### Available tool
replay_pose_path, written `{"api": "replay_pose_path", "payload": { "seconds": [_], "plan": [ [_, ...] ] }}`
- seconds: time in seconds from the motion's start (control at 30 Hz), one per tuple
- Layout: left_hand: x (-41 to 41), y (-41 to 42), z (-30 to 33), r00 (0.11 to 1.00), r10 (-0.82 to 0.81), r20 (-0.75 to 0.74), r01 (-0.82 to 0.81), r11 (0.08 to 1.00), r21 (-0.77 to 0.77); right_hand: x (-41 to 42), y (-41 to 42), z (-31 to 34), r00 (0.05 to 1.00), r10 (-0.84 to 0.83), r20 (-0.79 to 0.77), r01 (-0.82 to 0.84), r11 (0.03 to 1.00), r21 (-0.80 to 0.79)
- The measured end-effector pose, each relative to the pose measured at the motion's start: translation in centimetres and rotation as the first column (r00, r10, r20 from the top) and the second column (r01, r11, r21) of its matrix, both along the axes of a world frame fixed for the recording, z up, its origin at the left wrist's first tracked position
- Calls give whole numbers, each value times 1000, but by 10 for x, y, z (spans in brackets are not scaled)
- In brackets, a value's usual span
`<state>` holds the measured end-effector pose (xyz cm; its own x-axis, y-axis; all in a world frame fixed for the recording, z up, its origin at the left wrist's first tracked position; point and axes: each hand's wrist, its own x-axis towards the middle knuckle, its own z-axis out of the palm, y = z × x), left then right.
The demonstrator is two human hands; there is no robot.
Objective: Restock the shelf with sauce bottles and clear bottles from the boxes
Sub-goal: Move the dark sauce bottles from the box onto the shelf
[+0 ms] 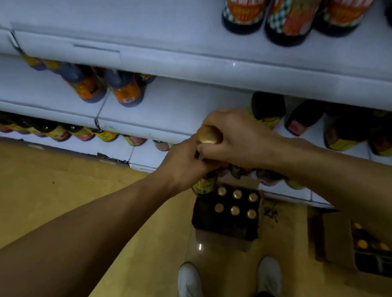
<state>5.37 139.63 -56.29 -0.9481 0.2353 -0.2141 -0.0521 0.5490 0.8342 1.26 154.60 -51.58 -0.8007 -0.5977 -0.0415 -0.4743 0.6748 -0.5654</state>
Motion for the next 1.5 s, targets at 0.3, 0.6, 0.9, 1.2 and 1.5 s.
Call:
{"api": "replay_pose_path", "payload": {
  "seconds": [0.3, 0.6, 0.9, 1.2, 1.5],
  "plan": [
    [-12, 2, 140, 975, -30, -220, 38, 999, 33, -1, 7, 155, 984, -56, -170, 43, 996, -78],
    [-26, 3, 283, 924, -39, -380, 63, 997, 51, 1, 11, 292, 936, -187, -300, 122, 967, -222],
    [-34, 10, 386, 864, -96, -494, 155, 985, 80, 12, 14, 395, 870, -289, -400, 162, 933, -321],
    [-48, 23, 457, 826, -162, -540, 271, 954, 127, 13, 26, 463, 824, -384, -418, 193, 882, -429],
    [-67, 55, 518, 780, -194, -595, 363, 915, 177, -7, 56, 512, 781, -494, -383, 232, 798, -556]
  ]
}}
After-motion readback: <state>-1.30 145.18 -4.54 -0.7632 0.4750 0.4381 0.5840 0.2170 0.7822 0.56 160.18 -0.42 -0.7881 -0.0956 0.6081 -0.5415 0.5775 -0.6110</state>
